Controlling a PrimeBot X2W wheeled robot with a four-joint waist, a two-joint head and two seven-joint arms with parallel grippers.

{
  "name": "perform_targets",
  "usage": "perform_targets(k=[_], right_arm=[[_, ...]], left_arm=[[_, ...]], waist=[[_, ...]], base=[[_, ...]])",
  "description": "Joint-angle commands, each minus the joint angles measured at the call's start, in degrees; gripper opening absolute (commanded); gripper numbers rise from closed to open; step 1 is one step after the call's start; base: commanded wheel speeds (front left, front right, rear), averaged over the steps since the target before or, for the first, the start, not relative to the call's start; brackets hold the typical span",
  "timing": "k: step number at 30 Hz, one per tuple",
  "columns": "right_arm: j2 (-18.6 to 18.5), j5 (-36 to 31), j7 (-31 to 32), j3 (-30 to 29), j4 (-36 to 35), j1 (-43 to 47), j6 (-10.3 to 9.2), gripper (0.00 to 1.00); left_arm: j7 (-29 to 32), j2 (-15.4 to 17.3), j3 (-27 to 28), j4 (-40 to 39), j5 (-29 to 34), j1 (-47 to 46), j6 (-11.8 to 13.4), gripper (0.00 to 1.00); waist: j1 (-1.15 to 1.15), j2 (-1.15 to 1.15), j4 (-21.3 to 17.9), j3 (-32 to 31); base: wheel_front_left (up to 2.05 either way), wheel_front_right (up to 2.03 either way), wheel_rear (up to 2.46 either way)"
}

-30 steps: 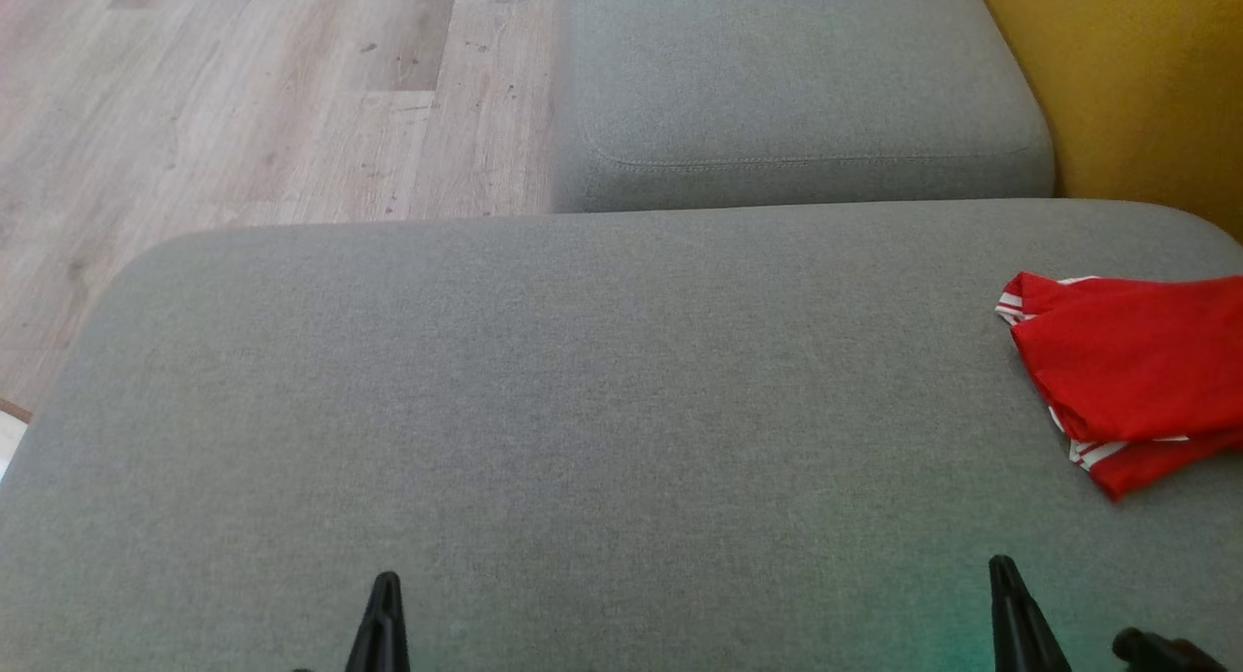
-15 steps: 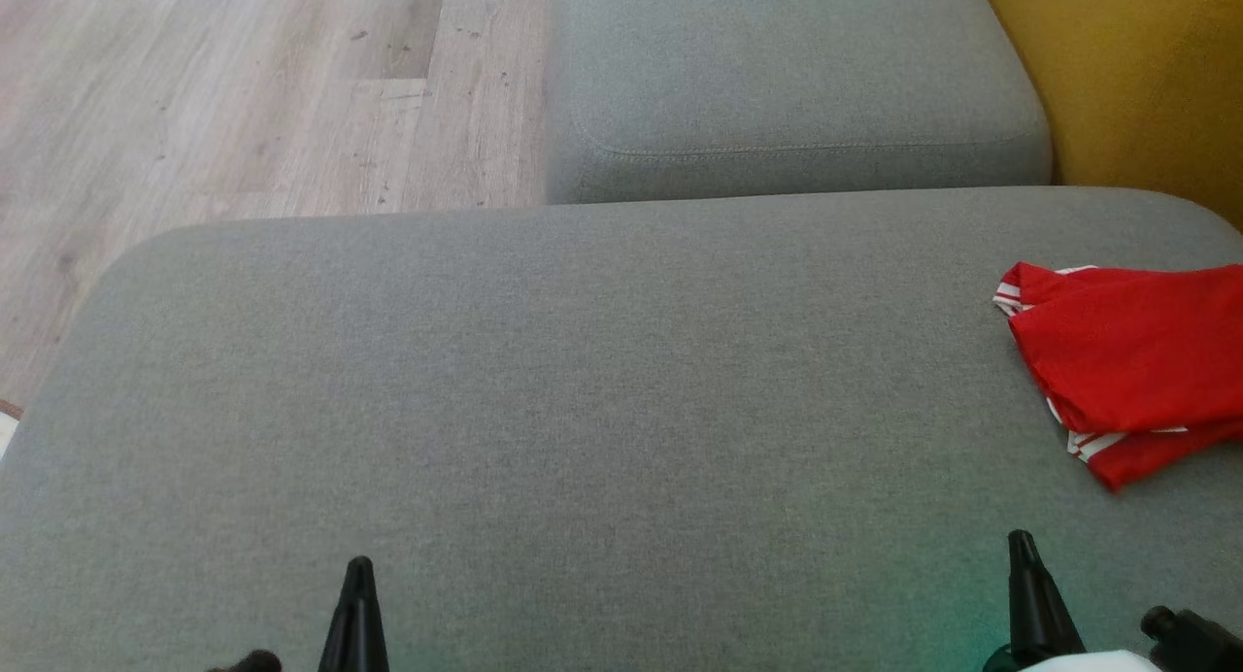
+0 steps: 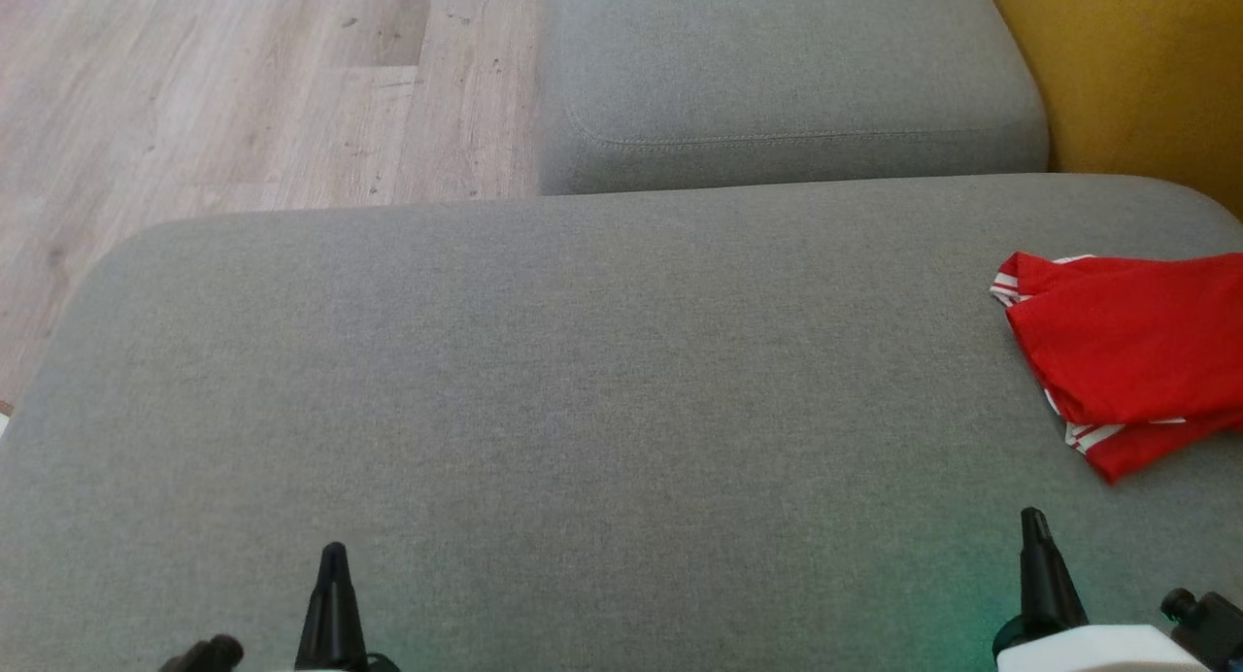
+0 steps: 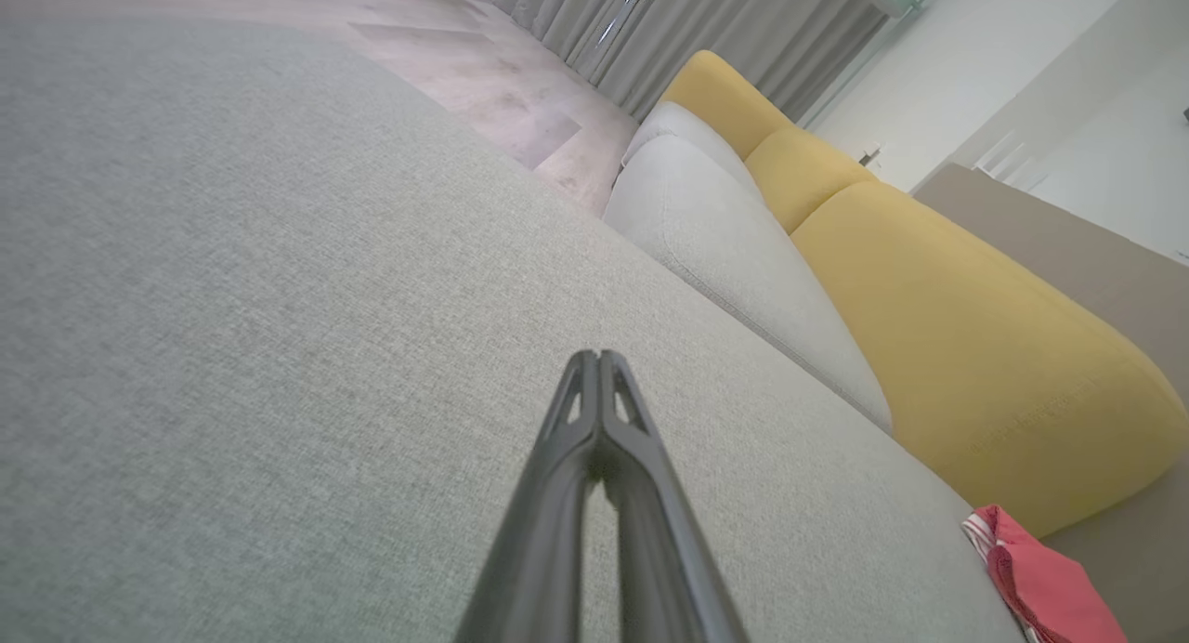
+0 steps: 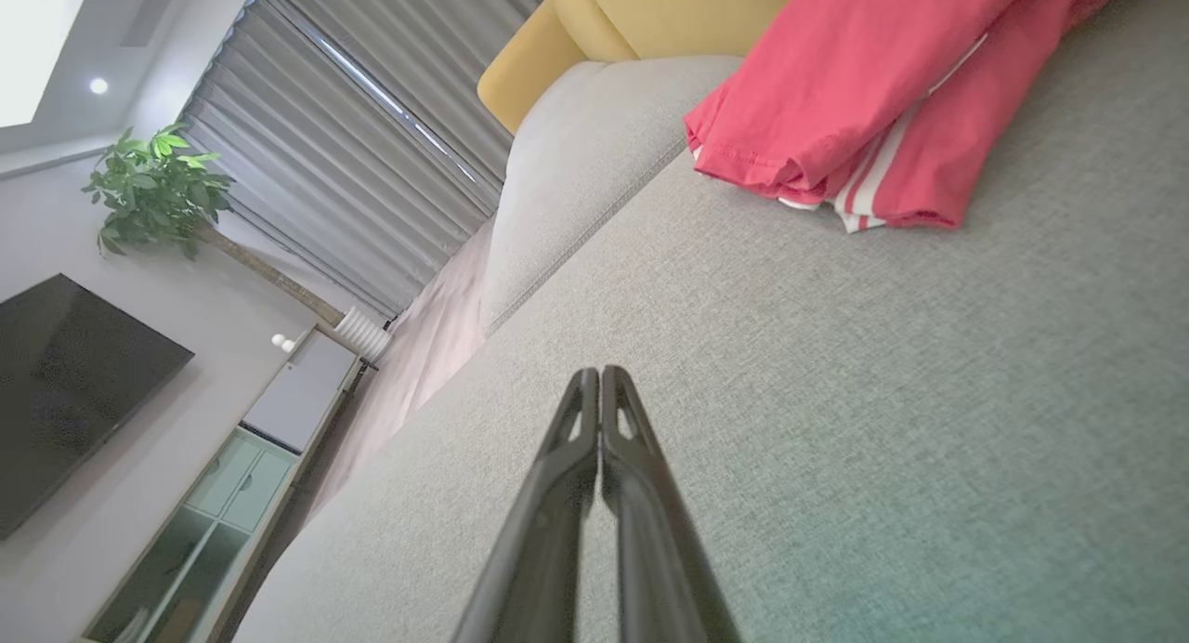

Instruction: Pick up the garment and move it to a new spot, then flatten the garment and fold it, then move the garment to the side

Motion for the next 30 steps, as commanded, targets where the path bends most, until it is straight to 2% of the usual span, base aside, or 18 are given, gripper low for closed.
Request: perform_targets(k=[1,30], right_arm=[[-1.14,1.53,0.24,0.0,-1.67,-2.8,0.19,0.0],[-1.38,20.2,4.9,-2.09,-1.32,-8.0,0.29,0.0]], left_arm=[[0.37,0.7,1.43,-1.45,-1.49,-3.17,-0.54,0.0],[5.02,0.85,6.15,0.64,-21.43,-8.29,-3.09,0.0]], waist=[[0.0,0.0,-0.04,0.07],[-0.01,0.0,-1.05,1.92]], base=[[0.0,0.0,0.0],[0.0,0.0,0.0]])
